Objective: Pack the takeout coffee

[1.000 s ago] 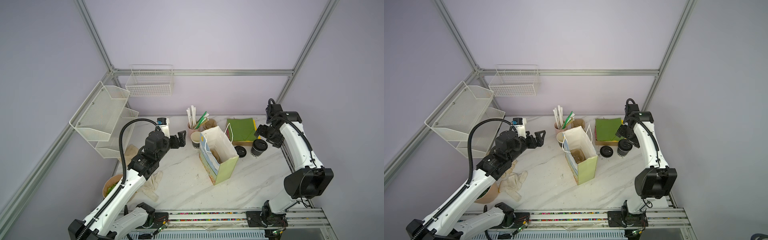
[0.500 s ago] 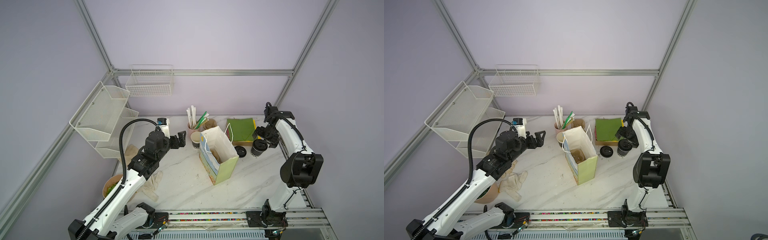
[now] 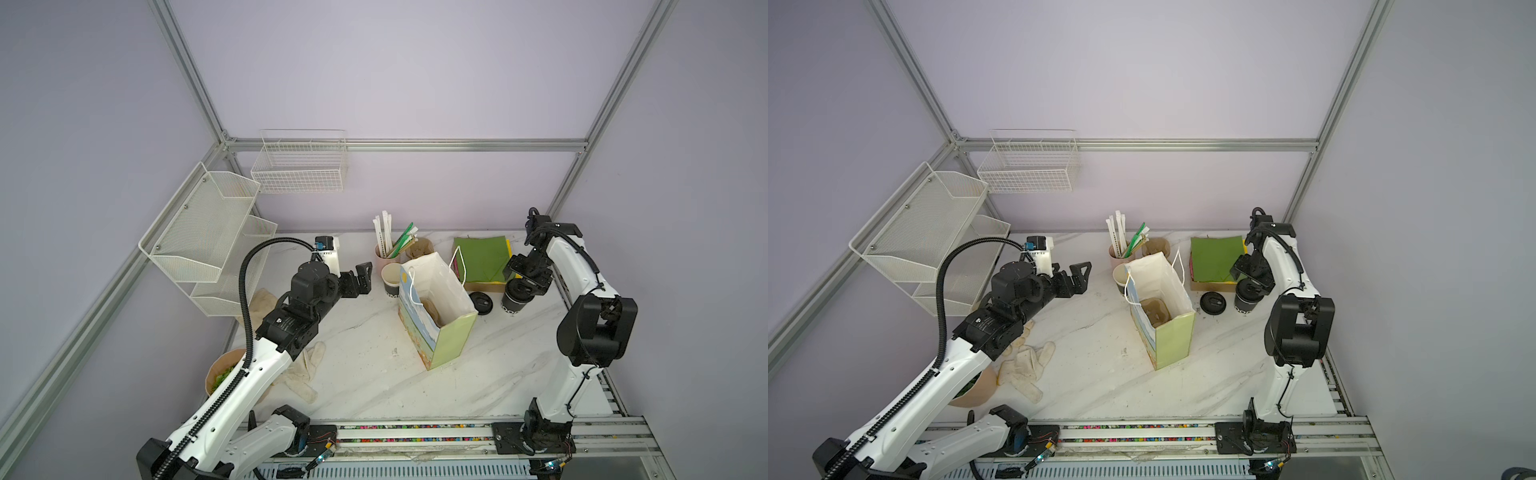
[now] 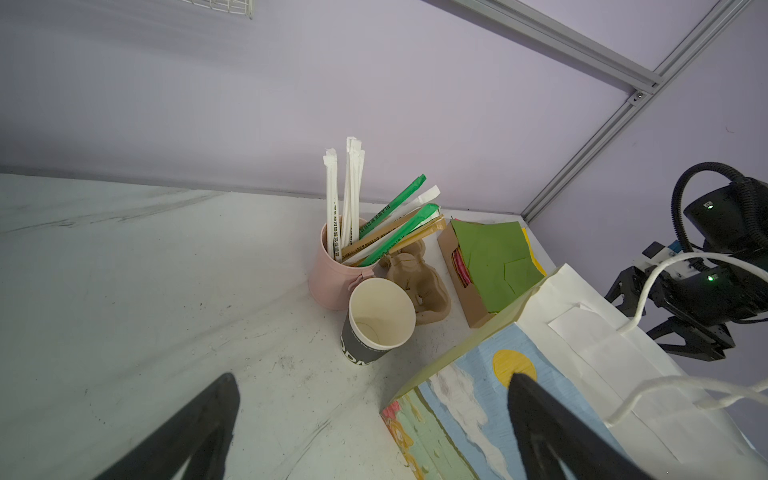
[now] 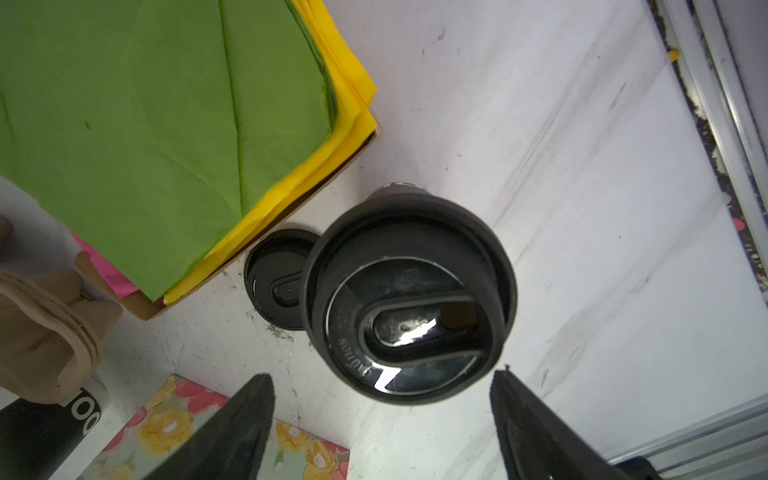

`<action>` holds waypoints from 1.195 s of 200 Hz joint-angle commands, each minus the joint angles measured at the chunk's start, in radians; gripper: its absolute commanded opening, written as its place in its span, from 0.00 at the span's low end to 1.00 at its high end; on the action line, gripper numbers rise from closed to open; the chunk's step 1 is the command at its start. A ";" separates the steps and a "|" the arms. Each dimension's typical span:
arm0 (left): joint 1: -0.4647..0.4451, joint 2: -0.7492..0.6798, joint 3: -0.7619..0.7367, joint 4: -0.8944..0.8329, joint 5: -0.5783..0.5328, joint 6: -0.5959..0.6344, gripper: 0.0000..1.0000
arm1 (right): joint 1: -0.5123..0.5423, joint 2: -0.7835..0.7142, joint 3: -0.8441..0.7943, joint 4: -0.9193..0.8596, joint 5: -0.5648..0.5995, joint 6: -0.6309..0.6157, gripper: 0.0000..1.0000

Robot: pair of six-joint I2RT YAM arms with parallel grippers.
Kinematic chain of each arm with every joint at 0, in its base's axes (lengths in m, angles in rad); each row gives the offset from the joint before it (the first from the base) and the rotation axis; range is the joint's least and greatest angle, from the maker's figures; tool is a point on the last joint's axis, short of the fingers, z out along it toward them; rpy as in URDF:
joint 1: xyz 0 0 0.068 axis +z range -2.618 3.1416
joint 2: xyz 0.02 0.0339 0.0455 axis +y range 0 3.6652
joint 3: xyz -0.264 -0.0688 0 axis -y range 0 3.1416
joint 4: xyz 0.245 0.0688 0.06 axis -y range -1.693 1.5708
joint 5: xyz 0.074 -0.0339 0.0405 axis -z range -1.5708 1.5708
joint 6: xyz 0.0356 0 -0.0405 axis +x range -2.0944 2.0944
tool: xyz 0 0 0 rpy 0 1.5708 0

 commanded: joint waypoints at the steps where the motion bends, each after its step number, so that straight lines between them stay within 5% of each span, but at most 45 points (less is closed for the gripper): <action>1: 0.007 0.000 0.005 0.017 0.002 0.017 1.00 | -0.011 0.005 0.019 -0.009 0.001 -0.001 0.85; 239: 0.032 0.022 0.010 0.016 0.044 0.006 1.00 | -0.019 -0.020 -0.015 -0.016 0.067 -0.002 0.85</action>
